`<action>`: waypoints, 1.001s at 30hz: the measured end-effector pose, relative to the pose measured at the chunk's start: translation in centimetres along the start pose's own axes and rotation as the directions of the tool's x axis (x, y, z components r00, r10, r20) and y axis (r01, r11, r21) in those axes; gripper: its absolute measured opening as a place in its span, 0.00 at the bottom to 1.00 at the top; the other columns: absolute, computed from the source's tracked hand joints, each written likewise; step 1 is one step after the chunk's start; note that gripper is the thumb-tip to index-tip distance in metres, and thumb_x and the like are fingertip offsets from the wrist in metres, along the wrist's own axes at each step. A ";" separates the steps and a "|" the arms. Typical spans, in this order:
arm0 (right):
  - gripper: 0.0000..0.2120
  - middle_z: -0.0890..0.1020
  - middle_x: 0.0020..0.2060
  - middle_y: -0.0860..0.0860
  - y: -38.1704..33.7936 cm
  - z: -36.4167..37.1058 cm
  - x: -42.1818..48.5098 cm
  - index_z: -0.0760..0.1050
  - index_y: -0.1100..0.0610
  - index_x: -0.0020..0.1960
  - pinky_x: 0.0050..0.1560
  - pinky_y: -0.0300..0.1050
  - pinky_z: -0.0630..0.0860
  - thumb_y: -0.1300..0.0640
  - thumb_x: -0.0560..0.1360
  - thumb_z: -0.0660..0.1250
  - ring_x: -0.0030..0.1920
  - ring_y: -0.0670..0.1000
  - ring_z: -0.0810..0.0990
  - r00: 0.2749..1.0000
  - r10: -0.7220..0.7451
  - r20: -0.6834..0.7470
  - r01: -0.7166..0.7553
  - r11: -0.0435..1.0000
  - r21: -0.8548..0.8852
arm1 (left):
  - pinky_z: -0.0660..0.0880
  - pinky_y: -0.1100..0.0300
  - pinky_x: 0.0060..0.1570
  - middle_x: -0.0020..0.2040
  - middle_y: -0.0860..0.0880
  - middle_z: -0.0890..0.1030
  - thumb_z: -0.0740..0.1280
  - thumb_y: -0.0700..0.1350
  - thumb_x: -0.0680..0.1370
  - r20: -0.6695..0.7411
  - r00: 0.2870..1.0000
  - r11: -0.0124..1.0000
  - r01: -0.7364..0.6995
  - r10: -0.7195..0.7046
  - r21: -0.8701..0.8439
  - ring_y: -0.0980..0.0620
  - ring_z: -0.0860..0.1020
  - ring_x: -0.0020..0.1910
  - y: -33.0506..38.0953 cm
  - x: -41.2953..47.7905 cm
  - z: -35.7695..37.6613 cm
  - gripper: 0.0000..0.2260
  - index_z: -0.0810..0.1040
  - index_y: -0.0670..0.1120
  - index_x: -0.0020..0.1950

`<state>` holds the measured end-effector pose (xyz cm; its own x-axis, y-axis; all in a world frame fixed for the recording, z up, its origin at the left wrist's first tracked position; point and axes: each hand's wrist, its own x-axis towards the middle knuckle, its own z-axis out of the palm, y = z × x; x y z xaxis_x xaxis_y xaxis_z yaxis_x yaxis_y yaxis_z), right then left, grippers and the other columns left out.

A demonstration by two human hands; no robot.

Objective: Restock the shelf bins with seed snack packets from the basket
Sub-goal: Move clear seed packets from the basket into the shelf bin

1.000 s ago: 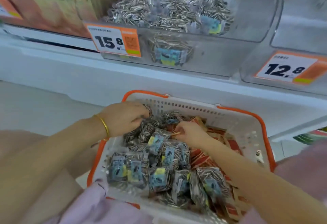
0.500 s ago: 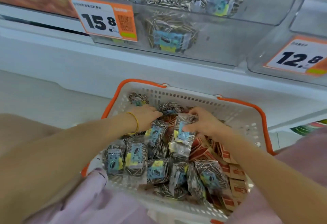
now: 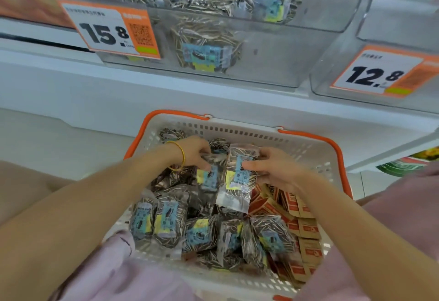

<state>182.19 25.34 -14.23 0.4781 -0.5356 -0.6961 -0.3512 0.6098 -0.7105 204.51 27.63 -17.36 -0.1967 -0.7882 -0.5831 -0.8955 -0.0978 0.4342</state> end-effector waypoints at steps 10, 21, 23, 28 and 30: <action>0.26 0.81 0.55 0.58 -1.6 0.8 -4.0 0.72 0.59 0.64 0.57 0.56 0.77 0.48 0.70 0.69 0.55 0.57 0.81 0.984 -0.152 0.089 0.111 0.929 0.354 | 0.81 0.56 0.44 0.42 0.42 0.82 0.67 0.45 0.76 -0.137 0.988 0.784 -0.026 -0.076 -0.621 0.47 0.84 0.42 5.8 -8.2 -4.7 0.09 0.71 0.40 0.45; 0.34 0.80 0.48 0.36 -9.9 3.7 -13.4 0.67 0.41 0.63 0.40 0.30 0.74 0.49 0.59 0.75 0.50 0.35 0.77 0.923 -0.384 -0.034 0.384 0.923 -0.013 | 0.70 0.56 0.45 0.44 0.48 0.78 0.60 0.43 0.79 -0.950 0.177 0.958 -0.181 0.256 0.224 0.48 0.75 0.41 9.2 -13.2 -12.3 0.09 0.77 0.42 0.53; 0.39 0.80 0.51 0.37 -13.6 3.8 -14.6 0.66 0.42 0.67 0.46 0.33 0.73 0.51 0.58 0.75 0.53 0.36 0.76 0.861 -0.505 -0.065 0.497 0.861 -0.107 | 0.67 0.53 0.51 0.50 0.43 0.79 0.58 0.44 0.77 -0.921 0.143 0.932 -0.050 0.361 0.358 0.42 0.75 0.50 8.9 -12.1 -15.0 0.12 0.77 0.41 0.55; 0.42 0.78 0.54 0.47 -23.5 3.4 -14.1 0.61 0.54 0.71 0.46 0.44 0.78 0.51 0.63 0.77 0.48 0.47 0.81 0.698 -0.696 -0.165 0.568 0.679 -0.465 | 0.72 0.46 0.56 0.58 0.42 0.77 0.51 0.53 0.75 -0.821 0.508 0.935 0.078 0.262 0.346 0.39 0.73 0.58 9.8 -8.2 -19.6 0.22 0.75 0.45 0.61; 0.41 0.73 0.59 0.49 -26.4 3.5 -13.0 0.59 0.57 0.71 0.49 0.45 0.75 0.51 0.66 0.76 0.53 0.50 0.75 0.709 -0.683 -0.175 0.348 0.554 -0.756 | 0.69 0.46 0.60 0.63 0.42 0.73 0.52 0.51 0.78 -0.738 0.632 0.923 0.089 0.238 0.374 0.41 0.70 0.62 10.1 -7.0 -20.5 0.20 0.72 0.44 0.64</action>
<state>188.07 18.27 13.95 0.4383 -0.8985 -0.0261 -0.6368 -0.2898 -0.7145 205.04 19.73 5.17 -0.0423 -0.9694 0.2416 -0.9935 0.0664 0.0923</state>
